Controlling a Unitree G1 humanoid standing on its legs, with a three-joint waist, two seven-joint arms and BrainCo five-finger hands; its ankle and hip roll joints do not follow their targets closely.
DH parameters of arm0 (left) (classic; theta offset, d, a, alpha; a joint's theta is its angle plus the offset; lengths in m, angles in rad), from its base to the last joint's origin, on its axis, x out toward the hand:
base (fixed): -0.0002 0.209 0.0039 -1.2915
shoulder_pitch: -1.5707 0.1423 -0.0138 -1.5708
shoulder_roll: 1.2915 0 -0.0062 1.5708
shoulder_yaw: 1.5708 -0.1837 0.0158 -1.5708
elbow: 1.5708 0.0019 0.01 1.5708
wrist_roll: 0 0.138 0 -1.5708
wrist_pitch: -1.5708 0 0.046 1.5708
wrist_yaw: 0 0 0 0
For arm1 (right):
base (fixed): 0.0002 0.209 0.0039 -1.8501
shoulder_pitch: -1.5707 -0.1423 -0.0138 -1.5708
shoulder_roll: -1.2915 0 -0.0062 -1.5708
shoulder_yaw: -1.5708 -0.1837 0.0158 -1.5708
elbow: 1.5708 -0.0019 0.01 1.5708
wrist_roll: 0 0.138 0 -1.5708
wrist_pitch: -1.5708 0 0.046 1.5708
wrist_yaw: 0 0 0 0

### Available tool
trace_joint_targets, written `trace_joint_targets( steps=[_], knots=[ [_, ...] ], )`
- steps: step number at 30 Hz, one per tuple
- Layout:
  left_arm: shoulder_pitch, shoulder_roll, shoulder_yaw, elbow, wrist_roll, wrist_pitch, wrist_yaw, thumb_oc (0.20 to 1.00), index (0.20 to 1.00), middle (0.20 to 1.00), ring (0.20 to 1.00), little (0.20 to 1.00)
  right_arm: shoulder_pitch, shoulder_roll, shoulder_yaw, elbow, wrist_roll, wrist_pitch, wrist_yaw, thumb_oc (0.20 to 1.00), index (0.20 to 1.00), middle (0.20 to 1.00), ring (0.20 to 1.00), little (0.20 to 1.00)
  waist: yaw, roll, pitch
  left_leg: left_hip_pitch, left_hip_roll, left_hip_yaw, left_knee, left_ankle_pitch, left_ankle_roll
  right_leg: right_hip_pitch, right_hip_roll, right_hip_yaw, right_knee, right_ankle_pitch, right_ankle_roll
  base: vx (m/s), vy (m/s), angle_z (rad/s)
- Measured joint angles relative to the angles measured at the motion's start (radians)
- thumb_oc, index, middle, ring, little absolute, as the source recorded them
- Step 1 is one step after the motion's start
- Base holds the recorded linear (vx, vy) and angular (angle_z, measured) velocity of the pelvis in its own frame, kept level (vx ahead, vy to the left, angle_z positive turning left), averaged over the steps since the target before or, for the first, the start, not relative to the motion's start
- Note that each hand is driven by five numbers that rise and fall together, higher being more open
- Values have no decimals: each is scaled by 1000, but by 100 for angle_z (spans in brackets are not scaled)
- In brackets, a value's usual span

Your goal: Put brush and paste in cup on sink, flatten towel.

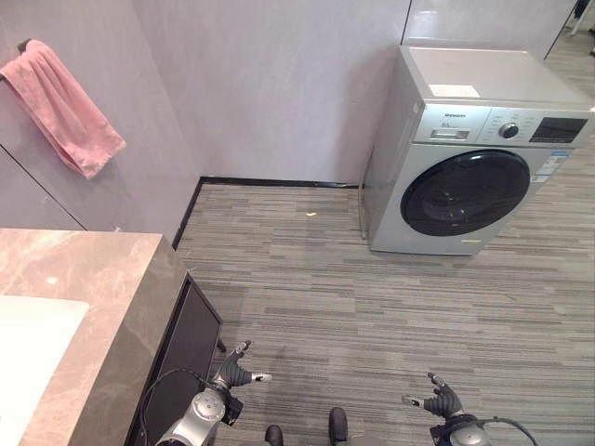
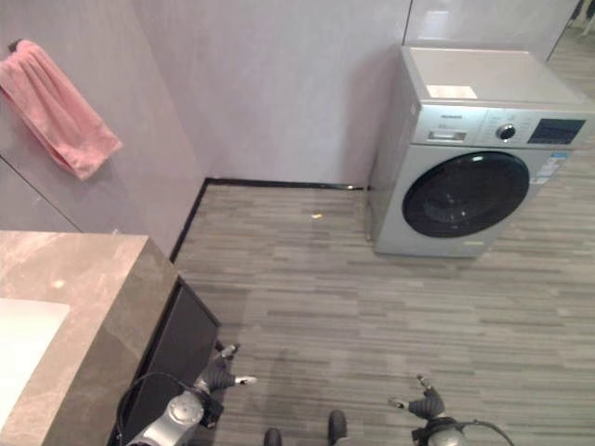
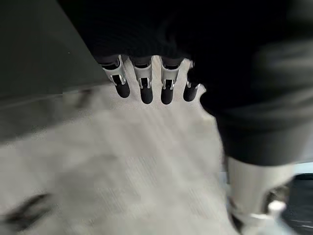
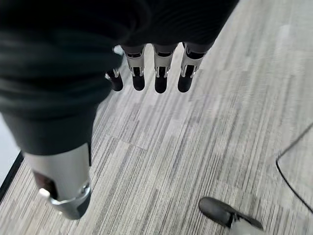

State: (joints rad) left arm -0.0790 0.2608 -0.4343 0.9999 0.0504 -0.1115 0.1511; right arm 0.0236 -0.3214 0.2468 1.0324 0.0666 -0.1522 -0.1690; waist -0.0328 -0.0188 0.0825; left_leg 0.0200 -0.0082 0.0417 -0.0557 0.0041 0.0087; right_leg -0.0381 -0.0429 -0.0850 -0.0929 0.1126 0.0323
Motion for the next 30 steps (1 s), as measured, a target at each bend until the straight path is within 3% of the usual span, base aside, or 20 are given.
trace_joint_targets(
  steps=[3,7,8,9,11,12,14,15,17,19,21,25,27,30],
  knots=[
    [9,0,6,36,8,5,26,1000,1000,1000,1000,1000,5,21,0,16,21,-1,-1,1000,1000,1000,1000,1000,-4,-3,-4,10,-7,2,3,-2,3,3,-6,0,11,2,4,-15,38,-3],
    [7,3,31,-4,5,6,43,1000,1000,1000,1000,1000,-22,22,1,24,41,-1,-2,1000,1000,1000,1000,1000,-2,33,14,-26,-3,15,90,-34,2,-44,1,6,109,-43,4,-77,0,-9],
    [-17,28,48,-38,-2,6,49,1000,1000,1000,1000,1000,-77,25,27,21,44,-2,-1,1000,1000,1000,1000,1000,-1,17,61,-130,13,29,334,-117,-17,-148,6,24,335,-152,-10,-50,-15,-14],
    [-41,49,49,-40,-3,6,61,1000,1000,1000,1000,1000,-107,24,29,20,47,-2,-1,1000,1000,1000,1000,1000,1,-11,90,-174,35,27,444,-195,-24,-220,10,21,510,-235,-26,43,18,-13],
    [-53,50,84,-30,-12,7,68,1000,1000,1000,1000,1000,-151,31,28,21,72,-2,-4,1000,1000,1000,1000,1000,-11,-36,112,-273,58,21,636,-288,-31,-317,23,21,674,-312,-41,114,61,-11],
    [-67,43,95,9,-13,8,70,1000,1000,1000,1000,1000,-177,49,27,52,85,-3,-5,1000,1000,1000,1000,1000,-11,-45,119,-276,68,28,666,-304,-22,-324,26,20,699,-321,-47,79,51,-27],
    [-66,34,97,44,-13,17,69,1000,1000,1000,1000,1000,-173,71,31,61,97,-2,-4,1000,1000,1000,1000,1000,-8,-54,115,-242,74,36,602,-303,-23,-302,30,25,666,-311,-32,54,61,-28],
    [-45,26,96,25,-13,15,71,1000,1000,1000,1000,1000,-146,69,32,52,101,-3,-4,1000,1000,1000,1000,1000,-6,-38,92,-224,94,56,532,-286,-8,-293,34,19,667,-312,-18,41,91,-3],
    [-37,31,89,-5,-13,9,70,1000,1000,1000,1000,1000,-125,64,30,53,109,0,-6,1000,1000,1000,1000,1000,-12,-61,77,-211,71,71,497,-274,-19,-269,2,30,701,-355,4,48,112,9],
    [-29,5,57,0,-11,9,67,1000,1000,1000,1000,1000,-135,51,30,71,112,-1,-5,1000,1000,1000,1000,1000,-4,-24,69,-185,71,70,444,-224,-10,-220,27,55,587,-324,-20,72,133,-19],
    [-31,-6,57,0,-11,7,64,1000,1000,1000,1000,1000,-132,51,33,75,111,0,-4,1000,1000,1000,1000,1000,-8,-9,61,-156,66,75,403,-187,-16,-201,26,58,562,-317,-17,91,173,-13],
    [-31,-5,62,1,-11,3,64,1000,1000,1000,1000,1000,-126,48,34,72,111,0,-3,1000,1000,1000,1000,1000,-8,-6,56,-124,46,81,351,-170,-13,-182,20,81,521,-301,4,69,137,-15],
    [-22,-6,62,3,-11,2,64,1000,1000,1000,1000,1000,-110,45,33,64,111,-1,-2,1000,1000,1000,1000,1000,-11,-14,54,-84,2,83,282,-156,16,-175,-8,110,524,-283,37,105,96,-21],
    [-19,-6,60,3,-9,1,63,1000,1000,1000,1000,1000,-83,49,40,41,111,-1,0,1000,1000,1000,1000,1000,-13,-10,61,-49,-4,87,261,-165,38,-201,-15,108,603,-269,59,182,8,-10]
  ],
)
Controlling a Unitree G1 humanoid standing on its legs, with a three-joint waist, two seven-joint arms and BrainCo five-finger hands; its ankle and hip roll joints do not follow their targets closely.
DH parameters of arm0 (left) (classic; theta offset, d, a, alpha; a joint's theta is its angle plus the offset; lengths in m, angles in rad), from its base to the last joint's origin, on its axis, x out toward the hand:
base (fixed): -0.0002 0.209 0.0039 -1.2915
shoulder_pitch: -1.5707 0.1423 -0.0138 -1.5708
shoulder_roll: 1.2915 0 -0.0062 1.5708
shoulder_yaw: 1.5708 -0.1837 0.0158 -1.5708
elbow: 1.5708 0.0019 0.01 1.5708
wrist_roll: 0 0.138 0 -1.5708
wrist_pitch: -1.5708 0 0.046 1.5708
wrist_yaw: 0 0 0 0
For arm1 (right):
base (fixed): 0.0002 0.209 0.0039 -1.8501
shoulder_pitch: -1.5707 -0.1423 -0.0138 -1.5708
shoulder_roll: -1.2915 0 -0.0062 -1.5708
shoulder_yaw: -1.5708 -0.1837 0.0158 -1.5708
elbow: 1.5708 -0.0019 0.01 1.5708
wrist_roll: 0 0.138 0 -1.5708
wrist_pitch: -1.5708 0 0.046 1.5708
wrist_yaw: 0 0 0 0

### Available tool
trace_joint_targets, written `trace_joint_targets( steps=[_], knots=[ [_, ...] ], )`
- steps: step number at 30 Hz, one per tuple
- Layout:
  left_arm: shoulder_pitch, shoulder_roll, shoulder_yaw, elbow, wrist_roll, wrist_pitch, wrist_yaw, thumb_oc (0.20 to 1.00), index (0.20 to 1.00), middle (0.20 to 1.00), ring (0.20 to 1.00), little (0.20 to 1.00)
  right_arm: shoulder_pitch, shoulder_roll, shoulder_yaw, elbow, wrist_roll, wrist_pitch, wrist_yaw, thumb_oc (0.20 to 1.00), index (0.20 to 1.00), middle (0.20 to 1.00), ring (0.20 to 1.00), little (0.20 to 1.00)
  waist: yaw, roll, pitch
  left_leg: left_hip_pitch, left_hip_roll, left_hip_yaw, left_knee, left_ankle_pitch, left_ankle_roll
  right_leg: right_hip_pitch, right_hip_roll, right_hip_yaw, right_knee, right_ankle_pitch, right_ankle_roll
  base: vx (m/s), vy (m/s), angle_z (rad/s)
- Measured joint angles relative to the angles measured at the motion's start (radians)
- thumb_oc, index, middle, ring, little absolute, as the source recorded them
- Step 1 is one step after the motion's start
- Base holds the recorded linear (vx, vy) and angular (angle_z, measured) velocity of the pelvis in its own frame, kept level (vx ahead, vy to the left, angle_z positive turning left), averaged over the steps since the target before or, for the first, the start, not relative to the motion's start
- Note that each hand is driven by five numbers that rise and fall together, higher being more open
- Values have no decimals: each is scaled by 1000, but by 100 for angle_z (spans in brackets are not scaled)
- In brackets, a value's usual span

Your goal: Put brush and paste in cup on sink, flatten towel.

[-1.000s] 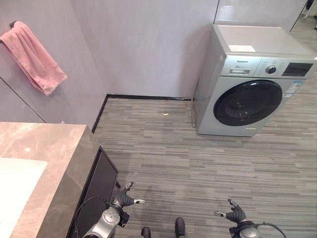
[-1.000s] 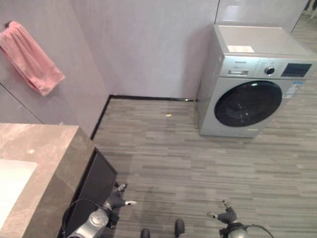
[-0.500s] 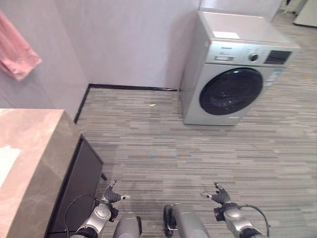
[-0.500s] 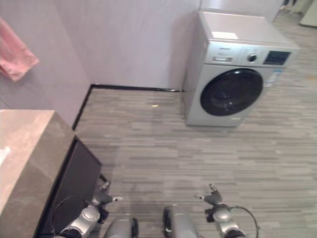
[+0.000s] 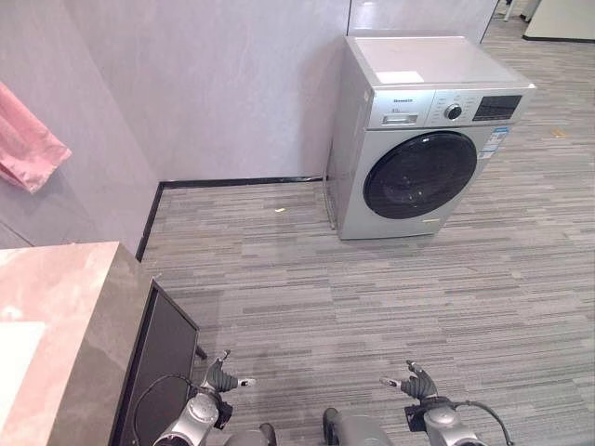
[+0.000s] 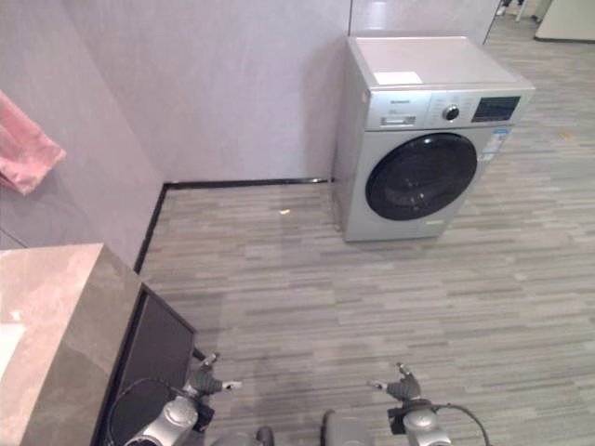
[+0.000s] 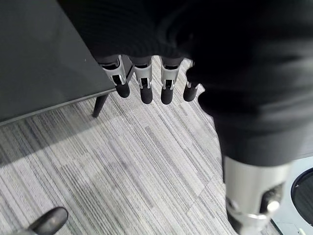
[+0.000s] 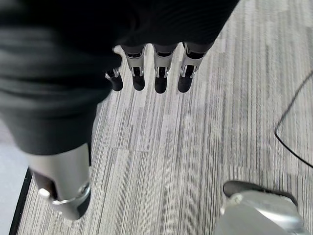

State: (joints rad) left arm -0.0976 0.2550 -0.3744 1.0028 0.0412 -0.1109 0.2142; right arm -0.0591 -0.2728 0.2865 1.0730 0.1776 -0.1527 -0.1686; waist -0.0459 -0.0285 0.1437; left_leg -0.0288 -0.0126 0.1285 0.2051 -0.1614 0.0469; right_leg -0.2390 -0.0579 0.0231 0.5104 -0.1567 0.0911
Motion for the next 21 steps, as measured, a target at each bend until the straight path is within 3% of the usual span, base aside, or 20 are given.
trace_joint_targets(
  steps=[2,4,6,8,9,10,11,12,13,15,17,18,19,21],
  knots=[
    [6,3,-1,7,1,0,-1,1000,1000,1000,1000,1000,20,2,0,-21,0,-1,0,1000,1000,1000,1000,1000,-9,5,-2,17,-1,-7,-32,2,6,-40,19,1,17,-9,5,140,-44,8],
    [-13,7,9,70,0,-2,0,1000,1000,1000,1000,1000,17,4,1,-38,0,-1,-1,1000,1000,1000,1000,1000,-26,-14,-10,12,-13,-9,-66,3,11,-128,21,-6,-146,43,-7,490,-220,11],
    [-18,-7,30,80,0,-1,0,1000,1000,1000,1000,1000,30,7,3,-56,-8,-1,-1,1000,1000,1000,1000,1000,-35,-16,-8,27,-13,-22,-79,-13,-10,-146,7,-11,-290,113,15,272,-149,19],
    [-10,-14,32,77,1,-2,1,1000,1000,1000,1000,1000,61,10,5,-55,-18,0,2,1000,1000,1000,1000,1000,-51,-18,-12,67,-9,-54,-77,-41,-21,-111,-3,-3,-345,162,5,245,-239,54],
    [15,-31,38,79,-1,-3,1,1000,1000,1000,1000,1000,86,0,5,-53,-25,0,3,1000,1000,1000,1000,1000,-52,6,-33,116,30,-76,-73,-78,-56,-75,36,0,-322,222,-17,285,-387,61],
    [21,-37,40,81,-4,-3,0,1000,1000,1000,1000,1000,95,-6,1,-51,-25,0,3,1000,1000,1000,1000,1000,-55,20,-46,107,55,-87,-15,-78,-83,-51,57,-11,-327,236,-45,226,-370,64],
    [10,-40,49,84,-5,-3,0,1000,1000,1000,1000,1000,91,-8,0,-48,-25,0,3,1000,1000,1000,1000,1000,-57,13,-46,55,61,-93,84,-66,-109,-30,56,-32,-341,232,-78,98,-206,67],
    [-8,-41,50,90,-8,-2,0,1000,1000,1000,1000,1000,88,-13,0,-47,-25,-1,1,1000,1000,1000,1000,1000,-53,1,-51,-31,67,-96,232,-27,-160,-11,54,-57,-361,224,-97,90,-147,67],
    [-32,-40,37,100,-16,-2,2,1000,1000,1000,1000,1000,87,-18,1,-45,-26,-1,0,1000,1000,1000,1000,1000,-54,-13,-49,-97,72,-94,354,8,-180,4,39,-75,-383,236,-116,53,-80,48],
    [-41,-42,38,106,-31,-2,2,1000,1000,1000,1000,1000,28,-46,15,-42,-34,-5,-3,1000,1000,1000,1000,1000,-50,-18,-38,-186,94,-89,525,61,-190,70,70,-90,-416,224,-164,174,-149,10],
    [-51,-36,37,108,-32,-1,1,1000,1000,1000,1000,1000,6,-54,29,-55,-48,-5,-6,1000,1000,1000,1000,1000,-55,-27,-33,-200,116,-39,508,54,-189,122,76,-98,-461,188,-186,178,-73,28],
    [-73,-35,37,109,-33,-2,1,1000,1000,1000,1000,1000,13,-57,26,-52,-56,-4,-11,1000,1000,1000,1000,1000,-59,-36,-25,-219,133,22,437,56,-181,149,72,-115,-500,193,-185,138,25,73],
    [-118,-30,38,94,-34,-6,7,1000,1000,1000,1000,1000,13,-59,26,-33,-62,2,-20,1000,1000,1000,1000,1000,-42,-54,-3,-247,133,86,256,66,-177,170,69,-124,-528,204,-172,289,70,53],
    [-110,-24,39,97,-34,-9,9,1000,1000,1000,1000,1000,-6,-58,28,-34,-76,0,-25,1000,1000,1000,1000,1000,-37,-36,7,-262,136,105,103,100,-165,194,87,-124,-554,203,-173,241,70,1]
  ],
)
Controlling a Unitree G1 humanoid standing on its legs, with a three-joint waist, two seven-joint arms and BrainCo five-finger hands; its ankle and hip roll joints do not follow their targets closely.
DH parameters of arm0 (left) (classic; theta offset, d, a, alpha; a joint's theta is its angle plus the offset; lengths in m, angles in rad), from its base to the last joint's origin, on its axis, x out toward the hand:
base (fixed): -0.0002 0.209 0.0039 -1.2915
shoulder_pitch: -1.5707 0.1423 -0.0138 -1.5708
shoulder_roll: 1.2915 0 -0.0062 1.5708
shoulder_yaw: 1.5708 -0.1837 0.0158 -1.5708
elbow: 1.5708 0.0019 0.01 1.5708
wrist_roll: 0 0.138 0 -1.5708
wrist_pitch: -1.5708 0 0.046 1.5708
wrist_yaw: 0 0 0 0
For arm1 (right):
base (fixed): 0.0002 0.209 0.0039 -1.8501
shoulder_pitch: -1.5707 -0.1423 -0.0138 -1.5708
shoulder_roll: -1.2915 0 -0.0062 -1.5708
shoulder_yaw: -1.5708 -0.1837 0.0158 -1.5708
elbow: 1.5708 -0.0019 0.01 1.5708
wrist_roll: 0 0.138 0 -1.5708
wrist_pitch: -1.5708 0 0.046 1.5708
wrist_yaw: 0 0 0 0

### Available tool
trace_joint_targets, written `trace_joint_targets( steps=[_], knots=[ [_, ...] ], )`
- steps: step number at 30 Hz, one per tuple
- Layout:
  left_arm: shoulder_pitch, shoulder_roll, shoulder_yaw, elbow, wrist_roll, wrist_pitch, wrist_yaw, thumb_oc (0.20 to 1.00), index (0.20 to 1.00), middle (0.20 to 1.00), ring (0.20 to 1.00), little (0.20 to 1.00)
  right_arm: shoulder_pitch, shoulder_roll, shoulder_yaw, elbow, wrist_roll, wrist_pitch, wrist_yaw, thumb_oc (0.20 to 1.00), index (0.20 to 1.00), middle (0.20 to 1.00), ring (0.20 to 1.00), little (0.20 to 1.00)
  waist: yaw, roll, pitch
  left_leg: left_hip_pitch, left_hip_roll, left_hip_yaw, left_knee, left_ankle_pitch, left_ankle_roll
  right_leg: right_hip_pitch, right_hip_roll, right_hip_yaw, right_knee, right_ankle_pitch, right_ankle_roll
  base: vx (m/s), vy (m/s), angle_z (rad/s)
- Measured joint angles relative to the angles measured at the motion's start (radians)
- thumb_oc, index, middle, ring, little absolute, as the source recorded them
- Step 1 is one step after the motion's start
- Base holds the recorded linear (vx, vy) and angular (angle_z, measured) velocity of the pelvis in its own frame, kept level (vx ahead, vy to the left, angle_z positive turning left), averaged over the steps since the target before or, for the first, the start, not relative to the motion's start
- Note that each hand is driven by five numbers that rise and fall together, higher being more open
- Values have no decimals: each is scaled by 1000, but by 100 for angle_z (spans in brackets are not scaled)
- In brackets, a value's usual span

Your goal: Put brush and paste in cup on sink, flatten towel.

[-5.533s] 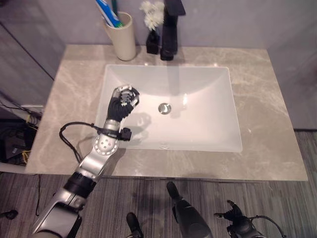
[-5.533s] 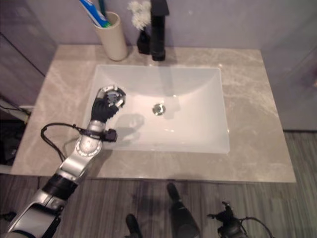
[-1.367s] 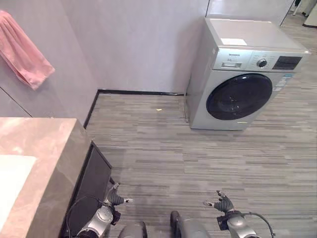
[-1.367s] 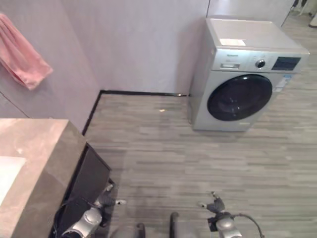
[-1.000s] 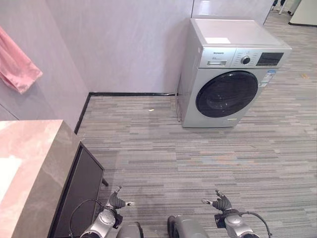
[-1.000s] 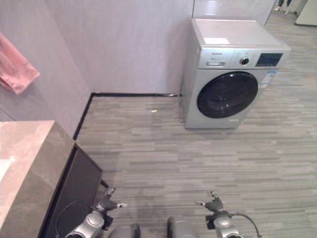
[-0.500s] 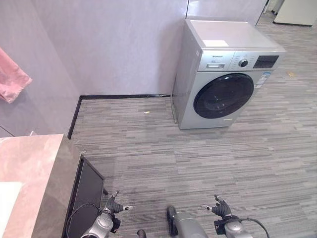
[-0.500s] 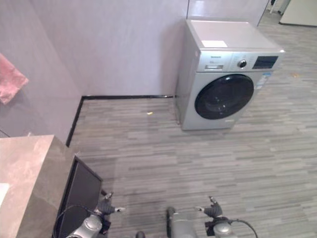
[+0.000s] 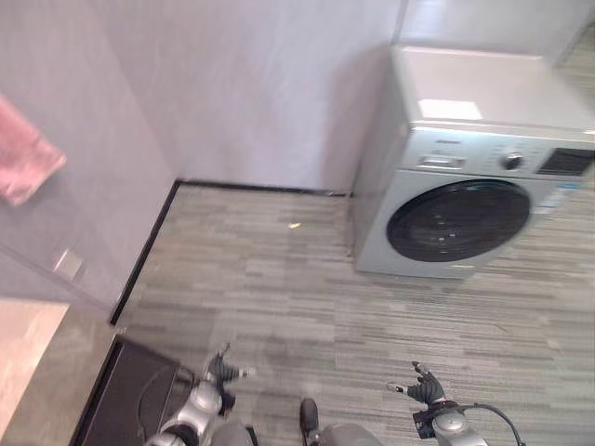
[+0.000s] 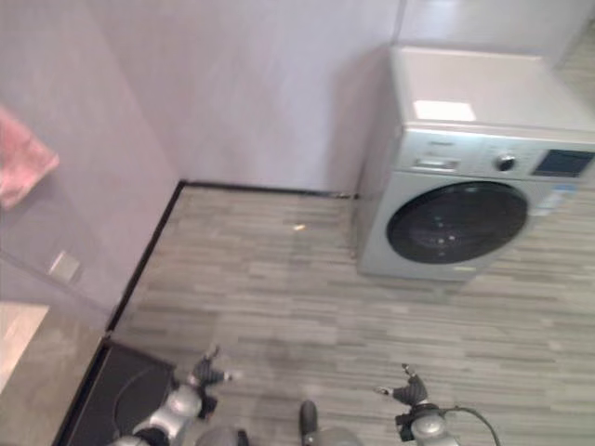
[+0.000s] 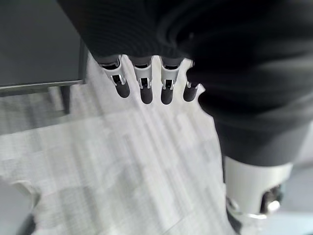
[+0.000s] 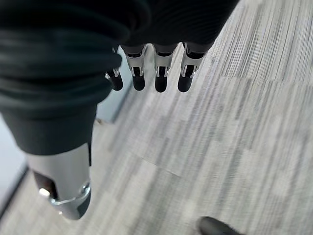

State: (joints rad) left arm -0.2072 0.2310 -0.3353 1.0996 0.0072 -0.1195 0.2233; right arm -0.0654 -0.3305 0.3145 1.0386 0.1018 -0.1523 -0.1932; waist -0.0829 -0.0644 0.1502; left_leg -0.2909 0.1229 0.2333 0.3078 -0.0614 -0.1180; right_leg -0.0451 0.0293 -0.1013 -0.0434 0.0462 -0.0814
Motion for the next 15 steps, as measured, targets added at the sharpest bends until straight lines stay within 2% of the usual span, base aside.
trace_joint_targets(
  steps=[2,3,4,6,7,9,11,13,14,15],
  knots=[
    [13,-2,-2,2,0,-1,1,1000,1000,1000,1000,1000,1,-5,1,-3,-7,0,-2,1000,1000,1000,1000,1000,-1,18,4,1,-13,-6,-158,45,-2,24,14,8,-34,-4,7,306,62,-20],
    [13,-4,-1,1,0,-1,3,1000,1000,1000,1000,1000,-2,-13,0,3,-21,0,-3,1000,1000,1000,1000,1000,12,46,30,-10,-20,-9,-248,114,4,49,38,17,-41,-10,14,447,102,-34],
    [16,-2,2,1,-1,0,7,1000,1000,1000,1000,1000,6,-11,3,4,-24,1,-3,1000,1000,1000,1000,1000,18,61,26,-8,-17,5,-292,140,6,59,52,21,-41,-25,13,483,130,-19],
    [11,0,12,6,-2,0,11,1000,1000,1000,1000,1000,28,-8,9,3,-39,2,-2,1000,1000,1000,1000,1000,17,58,28,-2,-14,55,-311,176,14,93,68,22,-41,-49,29,325,120,-1],
    [11,0,14,9,-2,0,13,1000,1000,1000,1000,1000,26,-7,11,4,-39,2,-2,1000,1000,1000,1000,1000,18,49,30,1,-19,59,-304,187,29,110,71,37,-41,-64,34,249,107,-24],
    [21,-1,16,15,-2,2,13,1000,1000,1000,1000,1000,20,-6,11,-1,-39,1,-2,1000,1000,1000,1000,1000,23,36,30,18,-30,48,-294,193,44,137,71,65,-40,-75,30,269,123,-47],
    [9,0,16,19,-1,2,14,1000,1000,1000,1000,1000,-1,2,11,4,-39,1,-2,1000,1000,1000,1000,1000,24,16,30,13,-60,28,-248,194,67,166,53,90,-40,-107,37,354,199,-37],
    [2,0,7,19,1,1,15,1000,1000,1000,1000,1000,0,7,11,7,-39,1,0,1000,1000,1000,1000,1000,29,-1,23,12,-73,43,-228,178,91,188,33,96,-40,-128,60,301,206,-22],
    [2,1,2,17,5,0,15,1000,1000,1000,1000,1000,6,9,11,11,-39,1,1,1000,1000,1000,1000,1000,29,-10,14,17,-85,58,-214,161,116,206,18,95,-38,-146,77,265,243,-24],
    [5,-3,-23,15,14,-1,16,1000,1000,1000,1000,1000,8,-4,10,10,-39,1,2,1000,1000,1000,1000,1000,29,27,10,65,-66,48,-239,150,157,202,42,92,58,-178,108,221,212,-21]
  ],
)
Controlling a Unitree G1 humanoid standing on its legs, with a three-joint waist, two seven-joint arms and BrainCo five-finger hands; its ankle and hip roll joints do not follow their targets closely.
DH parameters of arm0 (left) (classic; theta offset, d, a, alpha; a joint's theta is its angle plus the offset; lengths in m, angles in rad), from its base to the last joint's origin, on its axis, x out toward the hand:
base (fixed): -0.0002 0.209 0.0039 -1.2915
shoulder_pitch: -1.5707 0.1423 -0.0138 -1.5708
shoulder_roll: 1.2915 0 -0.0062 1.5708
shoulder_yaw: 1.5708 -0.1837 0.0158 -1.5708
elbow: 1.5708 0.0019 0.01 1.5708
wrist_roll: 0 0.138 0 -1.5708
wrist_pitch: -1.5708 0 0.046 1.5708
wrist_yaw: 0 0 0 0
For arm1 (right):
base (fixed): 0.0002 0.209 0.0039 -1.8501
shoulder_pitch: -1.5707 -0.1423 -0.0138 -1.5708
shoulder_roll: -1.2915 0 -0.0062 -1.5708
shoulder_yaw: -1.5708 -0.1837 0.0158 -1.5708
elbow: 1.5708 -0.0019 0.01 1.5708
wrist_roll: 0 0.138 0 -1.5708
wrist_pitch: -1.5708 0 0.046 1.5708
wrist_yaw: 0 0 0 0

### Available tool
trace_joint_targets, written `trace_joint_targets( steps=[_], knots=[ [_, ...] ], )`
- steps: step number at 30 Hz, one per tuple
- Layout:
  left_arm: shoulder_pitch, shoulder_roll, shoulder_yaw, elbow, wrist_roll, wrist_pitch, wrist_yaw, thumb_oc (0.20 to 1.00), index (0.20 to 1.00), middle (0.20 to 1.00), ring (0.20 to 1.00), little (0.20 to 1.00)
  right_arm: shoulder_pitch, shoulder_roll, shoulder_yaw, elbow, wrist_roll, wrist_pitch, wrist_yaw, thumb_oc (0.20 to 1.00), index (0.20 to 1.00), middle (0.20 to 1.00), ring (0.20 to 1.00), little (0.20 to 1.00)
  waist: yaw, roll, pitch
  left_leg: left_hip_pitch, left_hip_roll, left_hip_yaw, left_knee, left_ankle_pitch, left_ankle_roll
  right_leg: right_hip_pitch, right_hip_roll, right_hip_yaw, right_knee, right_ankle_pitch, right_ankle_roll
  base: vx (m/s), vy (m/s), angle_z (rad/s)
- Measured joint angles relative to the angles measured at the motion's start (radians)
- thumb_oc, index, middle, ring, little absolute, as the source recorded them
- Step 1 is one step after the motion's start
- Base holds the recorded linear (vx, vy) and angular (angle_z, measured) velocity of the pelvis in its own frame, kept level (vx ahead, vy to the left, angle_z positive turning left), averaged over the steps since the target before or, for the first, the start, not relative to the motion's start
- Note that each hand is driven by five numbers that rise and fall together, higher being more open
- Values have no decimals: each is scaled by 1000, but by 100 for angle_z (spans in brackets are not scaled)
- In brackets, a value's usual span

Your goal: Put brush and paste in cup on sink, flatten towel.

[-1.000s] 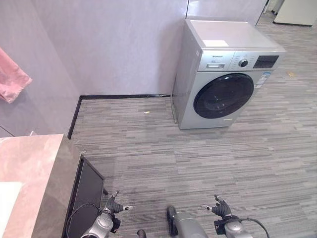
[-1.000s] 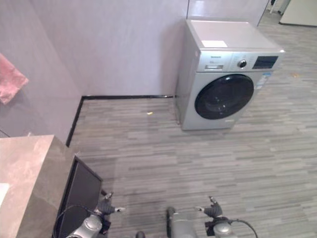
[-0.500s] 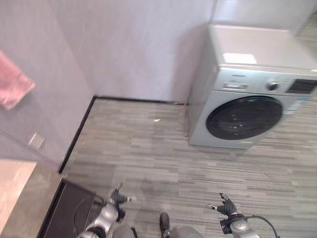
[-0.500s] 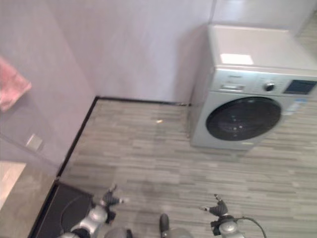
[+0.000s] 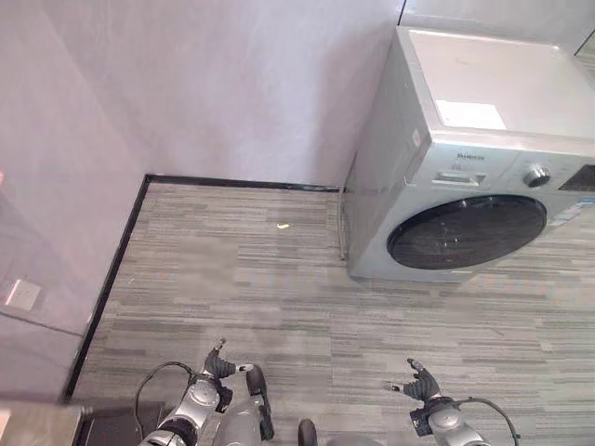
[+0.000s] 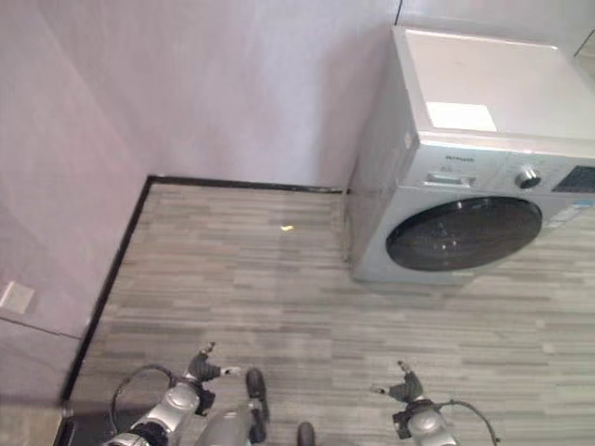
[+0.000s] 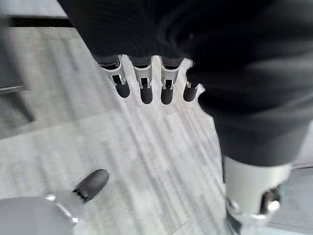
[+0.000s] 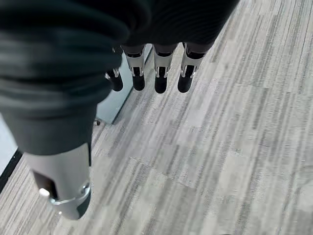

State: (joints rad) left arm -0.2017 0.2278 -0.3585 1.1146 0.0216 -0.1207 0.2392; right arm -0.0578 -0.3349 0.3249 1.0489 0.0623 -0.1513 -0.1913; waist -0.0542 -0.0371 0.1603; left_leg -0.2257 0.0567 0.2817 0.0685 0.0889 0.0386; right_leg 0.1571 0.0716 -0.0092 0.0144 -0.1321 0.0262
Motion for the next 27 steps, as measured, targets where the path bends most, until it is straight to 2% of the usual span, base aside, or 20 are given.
trace_joint_targets(
  steps=[1,2,3,4,5,6,7,8,11,12,13,14,15,17,18,19,20,22,24,27],
  knots=[
    [-1,13,-16,1,8,0,1,1000,1000,1000,1000,1000,11,12,-1,4,0,1,-1,1000,1000,1000,1000,1000,0,-10,0,33,-3,8,-9,-1,22,-16,-10,-1,83,-26,19,205,220,-24],
    [3,19,-24,-7,22,-1,4,1000,1000,1000,1000,1000,26,14,1,-18,-1,-1,2,1000,1000,1000,1000,1000,4,-1,-5,70,-1,2,-36,-1,41,-80,-17,-10,249,-60,42,131,146,2],
    [4,44,-38,-35,28,-2,13,1000,1000,1000,1000,1000,56,25,1,-59,-2,-4,1,1000,1000,1000,1000,1000,7,-33,-47,106,-77,-10,-51,-51,86,-233,-120,-24,559,-108,87,381,297,28],
    [-14,46,-39,-37,28,-3,16,1000,1000,1000,1000,1000,55,27,-3,-62,-2,-3,1,1000,1000,1000,1000,1000,7,-41,-49,119,-124,-24,-59,-71,108,-303,-175,-20,668,-112,102,462,230,41],
    [-19,44,-38,-37,28,-3,17,1000,1000,1000,1000,1000,48,27,-7,-65,-2,-3,1,1000,1000,1000,1000,1000,10,-34,-43,131,-135,-27,-64,-77,117,-327,-184,-19,709,-111,103,403,167,23],
    [-25,37,-51,-36,28,-3,18,1000,1000,1000,1000,1000,47,24,-12,-78,-1,-2,2,1000,1000,1000,1000,1000,10,-20,-32,144,-145,-46,-65,-100,132,-357,-168,-8,733,-116,95,233,27,15],
    [-42,38,-60,-19,30,-2,19,1000,1000,1000,1000,1000,45,20,-16,-113,-1,-6,1,1000,1000,1000,1000,1000,4,19,-1,160,-124,-72,-59,-100,118,-373,-117,7,703,-151,68,235,-8,66],
    [-45,36,-57,-11,38,-4,19,1000,1000,1000,1000,1000,57,22,-4,-146,-4,-8,5,1000,1000,1000,1000,1000,-16,48,21,205,-123,-128,-90,-90,101,-417,-59,-29,543,-147,40,232,-7,89],
    [-52,43,-57,-1,42,-7,21,1000,1000,1000,1000,1000,82,25,11,-147,-8,-7,5,1000,1000,1000,1000,1000,-32,22,22,229,-155,-191,-95,-124,54,-493,-47,9,384,-81,44,237,-44,93],
    [-39,44,-56,0,50,-7,21,1000,1000,1000,1000,1000,91,26,11,-149,-11,-6,6,1000,1000,1000,1000,1000,-23,7,16,240,-165,-203,-92,-146,33,-534,-48,34,332,-35,45,240,-61,64],
    [-25,42,-57,7,60,-5,20,1000,1000,1000,1000,1000,97,23,10,-152,-18,-7,5,1000,1000,1000,1000,1000,-25,2,13,251,-173,-228,-87,-157,34,-539,-47,61,257,19,47,150,-47,86],
    [-17,35,-60,16,66,-5,20,1000,1000,1000,1000,1000,105,25,10,-138,-19,-7,7,1000,1000,1000,1000,1000,-42,0,13,278,-179,-285,-88,-158,34,-519,-35,130,150,94,62,235,-174,133],
    [-14,34,-64,16,67,-7,20,1000,1000,1000,1000,1000,117,30,10,-123,-19,-6,14,1000,1000,1000,1000,1000,-52,-17,7,308,-181,-310,-90,-163,27,-503,-37,166,96,173,46,168,-153,142],
    [-3,37,-70,29,68,-7,20,1000,1000,1000,1000,1000,128,40,11,-116,-19,-5,21,1000,1000,1000,1000,1000,-48,-54,-10,335,-195,-346,-67,-188,-11,-458,-55,162,76,236,33,175,-198,108],
    [-2,37,-73,34,67,-7,21,1000,1000,1000,1000,1000,136,43,9,-113,-19,-6,22,1000,1000,1000,1000,1000,-45,-76,-24,341,-210,-343,-38,-206,-26,-433,-70,153,60,316,-6,150,-195,70],
    [2,29,-70,34,67,-8,23,1000,1000,1000,1000,1000,123,42,9,-92,-19,-4,23,1000,1000,1000,1000,1000,-35,-62,-25,344,-190,-329,-21,-224,-41,-421,-57,133,58,312,-10,148,-196,51],
    [9,23,-61,39,66,-8,22,1000,1000,1000,1000,1000,83,40,8,-90,-19,-7,23,1000,1000,1000,1000,1000,-19,-61,-27,317,-170,-296,54,-231,-50,-377,-46,122,7,309,-33,147,-195,17],
    [17,18,-44,41,65,-7,21,1000,1000,1000,1000,1000,52,40,9,-88,-19,-7,23,1000,1000,1000,1000,1000,-11,-58,-28,306,-152,-295,111,-243,-65,-334,-34,108,-37,308,-54,100,-156,18],
    [17,16,-43,39,65,-8,21,1000,1000,1000,1000,1000,33,34,9,-90,-20,-9,23,1000,1000,1000,1000,1000,-9,-58,-31,279,-141,-295,173,-253,-57,-306,-32,101,-53,301,-79,87,-180,28],
    [-2,7,-35,39,64,-8,22,1000,1000,1000,1000,1000,23,9,10,-103,-19,-9,22,1000,1000,1000,1000,1000,-6,-52,-33,234,-114,-299,253,-258,-67,-291,-19,59,-64,275,-117,43,-155,36]
  ],
)
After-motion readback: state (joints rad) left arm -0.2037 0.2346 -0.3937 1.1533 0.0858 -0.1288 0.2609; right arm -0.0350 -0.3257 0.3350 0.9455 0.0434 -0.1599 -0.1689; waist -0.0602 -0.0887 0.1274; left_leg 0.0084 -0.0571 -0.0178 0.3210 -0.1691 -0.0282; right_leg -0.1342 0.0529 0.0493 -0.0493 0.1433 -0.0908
